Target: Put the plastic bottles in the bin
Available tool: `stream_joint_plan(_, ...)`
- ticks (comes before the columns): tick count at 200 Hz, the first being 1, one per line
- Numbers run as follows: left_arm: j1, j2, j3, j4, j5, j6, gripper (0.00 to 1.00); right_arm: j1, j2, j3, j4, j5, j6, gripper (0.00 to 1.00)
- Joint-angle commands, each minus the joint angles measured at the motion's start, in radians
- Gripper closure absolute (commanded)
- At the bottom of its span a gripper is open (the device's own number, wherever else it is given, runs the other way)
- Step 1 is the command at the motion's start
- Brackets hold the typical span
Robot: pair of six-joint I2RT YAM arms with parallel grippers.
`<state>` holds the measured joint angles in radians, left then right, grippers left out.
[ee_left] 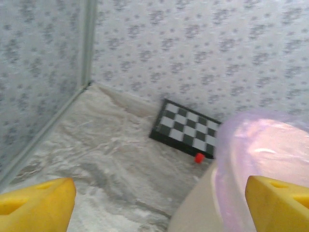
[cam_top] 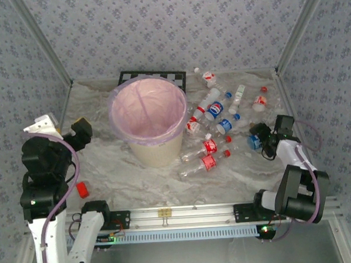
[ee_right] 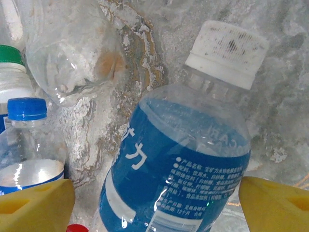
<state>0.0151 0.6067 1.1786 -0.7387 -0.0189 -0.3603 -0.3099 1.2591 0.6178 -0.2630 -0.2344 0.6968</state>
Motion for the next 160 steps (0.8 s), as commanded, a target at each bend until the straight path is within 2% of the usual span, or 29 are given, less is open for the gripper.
stream_joint_plan(1,-0.001,0.042,0.062,0.015,0.181,0.011,0.1,-0.008,0.029,-0.004,0.033,-0.006,0.02,0.13)
stream_joint_plan(39,-0.005,0.058,0.078,0.104,0.314,-0.051,0.12,-0.008,0.05,-0.006,0.049,0.0,0.013,0.22)
stream_joint_plan(64,-0.02,0.078,0.069,0.142,0.359,-0.088,0.13,-0.008,0.049,0.003,0.047,-0.009,0.003,0.3)
stream_joint_plan(81,-0.06,0.105,0.067,0.153,0.365,-0.099,0.13,-0.009,0.035,0.019,0.025,-0.009,-0.01,0.32)
stream_joint_plan(108,-0.184,0.161,0.094,0.153,0.3,-0.078,0.13,-0.007,-0.011,0.047,-0.033,-0.009,-0.038,0.37)
stream_joint_plan(135,-0.353,0.247,0.165,0.16,0.225,-0.04,0.13,-0.005,-0.093,0.099,-0.124,-0.029,-0.061,0.39)
stream_joint_plan(160,-0.467,0.341,0.267,0.164,0.219,-0.03,0.13,0.007,-0.181,0.187,-0.224,-0.057,-0.124,0.42)
